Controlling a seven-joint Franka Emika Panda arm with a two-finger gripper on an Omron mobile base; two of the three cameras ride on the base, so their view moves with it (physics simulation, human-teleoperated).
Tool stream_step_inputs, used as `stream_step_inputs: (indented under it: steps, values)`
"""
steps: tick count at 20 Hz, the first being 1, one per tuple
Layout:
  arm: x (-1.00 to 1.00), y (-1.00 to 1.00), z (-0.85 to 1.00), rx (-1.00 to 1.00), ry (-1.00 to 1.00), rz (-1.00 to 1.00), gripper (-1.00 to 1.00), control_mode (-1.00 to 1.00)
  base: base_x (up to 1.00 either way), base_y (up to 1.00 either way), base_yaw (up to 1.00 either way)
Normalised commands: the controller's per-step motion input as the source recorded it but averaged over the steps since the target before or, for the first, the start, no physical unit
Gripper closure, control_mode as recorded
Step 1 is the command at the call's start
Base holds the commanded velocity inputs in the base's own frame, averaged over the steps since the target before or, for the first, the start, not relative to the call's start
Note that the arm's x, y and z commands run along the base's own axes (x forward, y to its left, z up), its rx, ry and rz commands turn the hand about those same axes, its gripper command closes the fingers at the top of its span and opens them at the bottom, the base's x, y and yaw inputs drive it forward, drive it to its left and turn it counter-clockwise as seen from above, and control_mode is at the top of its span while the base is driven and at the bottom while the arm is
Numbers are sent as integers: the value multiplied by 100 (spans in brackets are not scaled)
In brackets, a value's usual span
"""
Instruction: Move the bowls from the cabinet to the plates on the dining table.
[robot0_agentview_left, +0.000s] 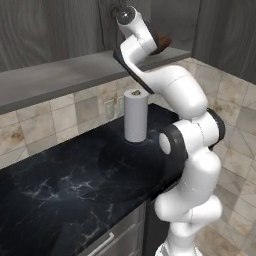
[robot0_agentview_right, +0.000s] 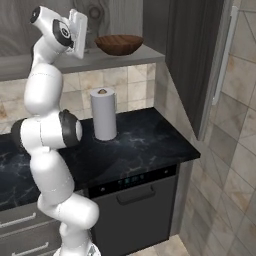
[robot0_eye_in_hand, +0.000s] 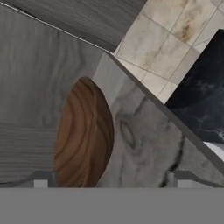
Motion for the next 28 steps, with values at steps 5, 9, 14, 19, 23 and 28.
stream_step_inputs:
  steps: [5, 9, 14, 19, 23, 28]
  values:
    - [42, 0, -17, 5, 0, -6, -100, -100, 0, 0, 0]
    - [39, 0, -21, 4, 0, -5, -100, -100, 0, 0, 0]
    - [46, 0, -20, 3, 0, -6, -100, -100, 0, 0, 0]
    - [51, 0, -21, 2, 0, -5, -100, -100, 0, 0, 0]
    - [57, 0, -21, 1, 1, -4, -100, -100, 0, 0, 0]
    - [77, 0, -12, 1, 1, -1, -100, -100, 0, 0, 0]
